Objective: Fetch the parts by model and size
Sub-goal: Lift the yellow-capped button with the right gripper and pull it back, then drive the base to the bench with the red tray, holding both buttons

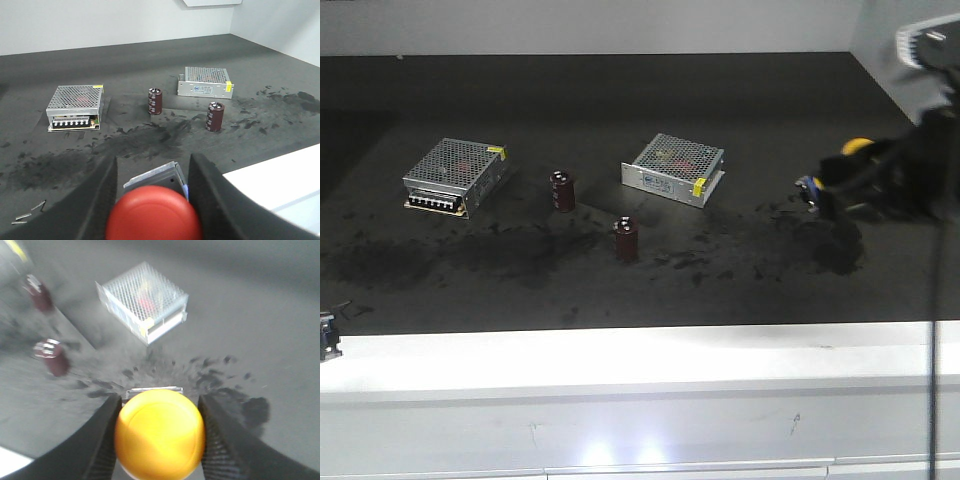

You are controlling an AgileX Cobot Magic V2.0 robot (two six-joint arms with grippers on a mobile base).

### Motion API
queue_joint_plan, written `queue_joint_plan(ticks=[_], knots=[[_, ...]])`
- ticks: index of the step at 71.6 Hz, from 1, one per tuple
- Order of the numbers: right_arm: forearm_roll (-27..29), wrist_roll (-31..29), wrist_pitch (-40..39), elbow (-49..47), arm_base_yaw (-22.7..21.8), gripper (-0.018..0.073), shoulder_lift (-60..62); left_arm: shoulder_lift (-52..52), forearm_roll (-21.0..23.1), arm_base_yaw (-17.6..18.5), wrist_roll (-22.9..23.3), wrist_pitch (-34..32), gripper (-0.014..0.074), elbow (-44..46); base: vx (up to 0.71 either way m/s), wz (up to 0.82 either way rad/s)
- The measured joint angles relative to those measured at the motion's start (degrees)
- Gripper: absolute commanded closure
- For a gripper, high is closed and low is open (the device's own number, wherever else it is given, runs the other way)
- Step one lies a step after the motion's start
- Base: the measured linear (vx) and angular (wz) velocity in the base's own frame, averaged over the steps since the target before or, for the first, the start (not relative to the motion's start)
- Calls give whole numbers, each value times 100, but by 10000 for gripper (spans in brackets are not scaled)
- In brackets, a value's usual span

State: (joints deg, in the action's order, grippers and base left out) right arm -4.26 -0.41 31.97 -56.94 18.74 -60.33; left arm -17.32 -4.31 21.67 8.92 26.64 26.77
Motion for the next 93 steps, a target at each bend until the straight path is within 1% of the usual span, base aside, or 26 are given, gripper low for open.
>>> queue_joint_plan(ticks=[18, 33, 45, 57, 93], knots=[[0, 0, -326, 1452, 0, 569, 2173, 0, 0, 0, 0, 0, 603, 0, 0, 0], [6, 0, -407, 2333, 0, 569, 3961, 0, 0, 0, 0, 0, 603, 0, 0, 0], [6, 0, -470, 2957, 0, 569, 4996, 0, 0, 0, 0, 0, 603, 0, 0, 0], [6, 0, -599, 3186, 0, 569, 5409, 0, 0, 0, 0, 0, 603, 0, 0, 0], [6, -2, -616, 3192, 0, 569, 5423, 0, 0, 0, 0, 0, 603, 0, -1, 4]])
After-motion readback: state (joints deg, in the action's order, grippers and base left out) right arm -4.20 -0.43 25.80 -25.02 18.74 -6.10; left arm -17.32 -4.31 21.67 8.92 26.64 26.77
